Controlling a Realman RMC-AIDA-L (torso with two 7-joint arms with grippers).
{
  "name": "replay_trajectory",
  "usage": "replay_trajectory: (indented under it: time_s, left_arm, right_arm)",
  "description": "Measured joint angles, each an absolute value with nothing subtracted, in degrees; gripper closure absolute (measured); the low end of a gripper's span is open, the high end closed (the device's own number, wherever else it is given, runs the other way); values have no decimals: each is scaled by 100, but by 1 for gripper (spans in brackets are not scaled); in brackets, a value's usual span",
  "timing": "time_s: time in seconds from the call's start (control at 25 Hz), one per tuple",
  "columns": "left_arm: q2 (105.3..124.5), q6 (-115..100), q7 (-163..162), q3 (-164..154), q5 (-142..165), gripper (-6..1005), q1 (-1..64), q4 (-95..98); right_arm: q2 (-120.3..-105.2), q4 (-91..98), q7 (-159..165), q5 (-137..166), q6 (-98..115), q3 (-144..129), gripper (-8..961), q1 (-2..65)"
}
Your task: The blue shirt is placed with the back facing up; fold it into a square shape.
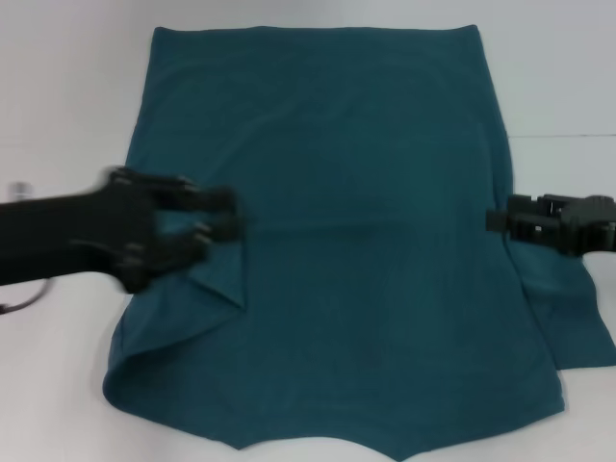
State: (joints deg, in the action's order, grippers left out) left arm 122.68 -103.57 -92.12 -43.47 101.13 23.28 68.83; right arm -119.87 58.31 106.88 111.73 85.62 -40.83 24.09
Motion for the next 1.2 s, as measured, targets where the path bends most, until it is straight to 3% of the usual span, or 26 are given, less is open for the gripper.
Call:
replay_trajectory:
  time_s: [0.08, 0.16, 0.28, 0.4, 0.92, 1.2]
  left_arm:
    - [12216, -10808, -9053, -3764, 9987, 665, 2342, 6501]
    - [12303, -10887, -8885, -3547, 9958, 665, 2211, 6422]
    - [12437, -10792, -8498, -3629, 9920, 733, 1982, 6444]
    - [12434, -10673, -8338, -3712, 9904, 802, 1908, 6279]
    - [12434, -9930, -7655, -3681, 9877, 812, 1866, 5585]
    - [12424, -9695, -7480, -3709, 9866, 812, 1913, 5455]
  right_arm:
    - [-11990, 6069, 11106, 11221, 8550, -4148, 380, 2454]
    - [-11989, 6346, 11627, 11230, 8486, -4165, 380, 2506]
    - [-11975, 6815, 12475, 11309, 8413, -4192, 381, 2568]
    - [-11965, 7464, 13364, 11809, 8456, -4294, 381, 2674]
    - [-12032, 8930, 16496, 16134, 8960, -6138, 385, 3447]
    - [-12047, 8953, 16915, 16764, 9294, -6451, 393, 3349]
